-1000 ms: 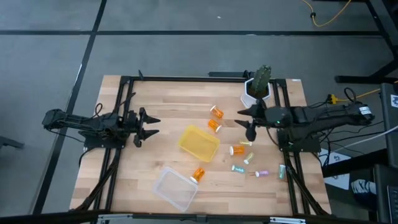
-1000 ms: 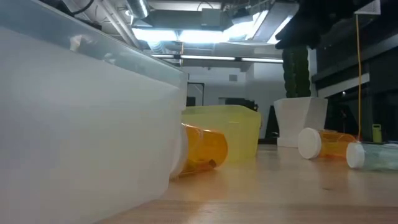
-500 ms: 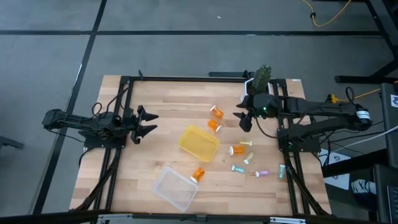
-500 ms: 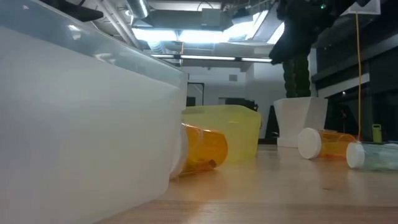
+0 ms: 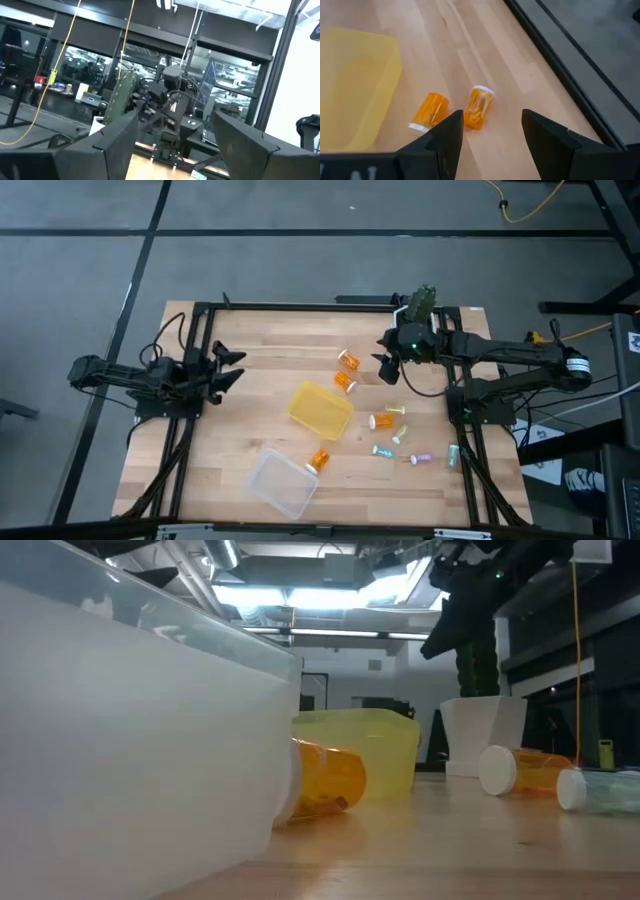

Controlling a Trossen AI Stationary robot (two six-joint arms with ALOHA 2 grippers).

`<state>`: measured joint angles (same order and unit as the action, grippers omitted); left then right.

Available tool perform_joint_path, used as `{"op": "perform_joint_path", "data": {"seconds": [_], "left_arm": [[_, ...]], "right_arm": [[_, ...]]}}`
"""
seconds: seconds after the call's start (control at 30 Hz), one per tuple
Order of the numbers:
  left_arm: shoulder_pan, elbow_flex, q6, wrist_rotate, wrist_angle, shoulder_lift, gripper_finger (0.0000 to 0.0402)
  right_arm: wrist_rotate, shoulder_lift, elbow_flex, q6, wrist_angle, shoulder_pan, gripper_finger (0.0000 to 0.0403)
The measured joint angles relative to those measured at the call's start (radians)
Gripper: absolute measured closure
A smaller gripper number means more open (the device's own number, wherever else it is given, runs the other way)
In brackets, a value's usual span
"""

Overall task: Pick and place medicine bottles into bin by pill shape (circle, oval)
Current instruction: Put the orange bottled capsule into the yellow bin

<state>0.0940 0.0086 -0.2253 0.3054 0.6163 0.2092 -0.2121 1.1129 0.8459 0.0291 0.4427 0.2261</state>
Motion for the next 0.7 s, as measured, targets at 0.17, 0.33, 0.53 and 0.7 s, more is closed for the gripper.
{"op": "perform_joint_path", "data": {"seconds": [0.17, 0.33, 0.53, 0.7], "left_arm": [[0.0, 0.0, -0.001, 0.059, 0.006, 0.0, 0.015], [0.0, 0.0, -0.012, 0.104, 0.002, 0.0, 0.015], [0.0, 0.0, 0.055, 0.103, -0.018, 0.019, 0.015], [0.0, 0.0, 0.041, 0.102, -0.017, 0.019, 0.015]], "right_arm": [[0.031, 0.023, 0.0, 0.135, -0.017, 0.0, 0.0198], [0.028, 0.056, 0.0, 0.114, -0.116, 0.0, 0.0198], [0.037, 0.1, 0.0, 0.081, -0.223, 0.0, 0.0198], [0.149, 0.106, -0.001, 0.205, -0.236, 0.0, 0.0198]]}}
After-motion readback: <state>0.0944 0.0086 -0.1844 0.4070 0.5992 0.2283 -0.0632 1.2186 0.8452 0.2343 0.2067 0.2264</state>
